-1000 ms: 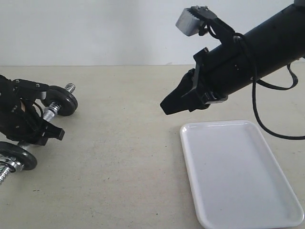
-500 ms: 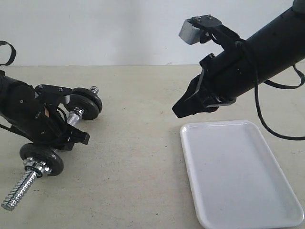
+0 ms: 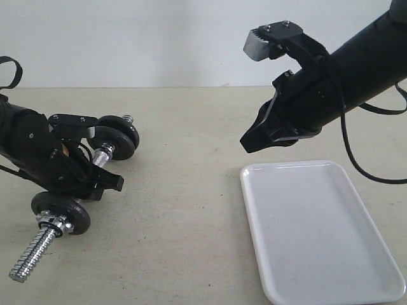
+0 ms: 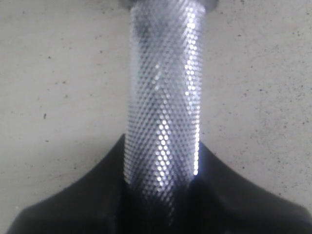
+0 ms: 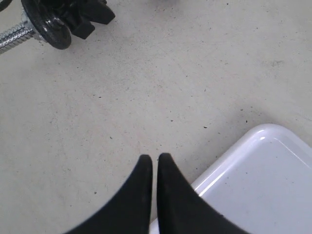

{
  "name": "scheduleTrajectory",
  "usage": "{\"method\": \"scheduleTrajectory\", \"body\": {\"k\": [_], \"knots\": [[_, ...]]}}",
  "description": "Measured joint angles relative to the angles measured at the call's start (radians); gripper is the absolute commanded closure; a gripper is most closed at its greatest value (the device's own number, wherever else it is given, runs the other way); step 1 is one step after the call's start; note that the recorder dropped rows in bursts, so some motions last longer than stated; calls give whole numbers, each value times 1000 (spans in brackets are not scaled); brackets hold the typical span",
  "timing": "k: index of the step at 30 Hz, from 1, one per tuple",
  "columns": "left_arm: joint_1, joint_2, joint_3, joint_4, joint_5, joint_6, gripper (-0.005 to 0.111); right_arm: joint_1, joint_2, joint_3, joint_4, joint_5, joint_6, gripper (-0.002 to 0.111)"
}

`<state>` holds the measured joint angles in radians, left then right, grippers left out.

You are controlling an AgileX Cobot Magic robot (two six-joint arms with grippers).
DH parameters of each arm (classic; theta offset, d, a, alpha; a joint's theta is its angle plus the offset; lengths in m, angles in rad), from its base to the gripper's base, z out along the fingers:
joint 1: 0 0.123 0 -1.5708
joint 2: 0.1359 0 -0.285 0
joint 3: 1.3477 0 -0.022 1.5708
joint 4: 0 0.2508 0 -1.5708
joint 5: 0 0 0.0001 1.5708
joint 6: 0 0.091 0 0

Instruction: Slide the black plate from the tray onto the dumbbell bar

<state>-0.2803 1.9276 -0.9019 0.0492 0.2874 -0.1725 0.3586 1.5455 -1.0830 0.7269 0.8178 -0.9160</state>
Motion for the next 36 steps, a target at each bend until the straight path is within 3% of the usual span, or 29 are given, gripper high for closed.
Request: {"method": "scheduleTrajectory", "body": {"k": [22, 36], "knots": [[0, -58, 45, -24, -40, 8, 102, 0, 0, 0, -26, -10, 13, 109], [-8, -105, 69, -26, 47, 8, 102, 0, 0, 0, -28, -10, 13, 109]]}}
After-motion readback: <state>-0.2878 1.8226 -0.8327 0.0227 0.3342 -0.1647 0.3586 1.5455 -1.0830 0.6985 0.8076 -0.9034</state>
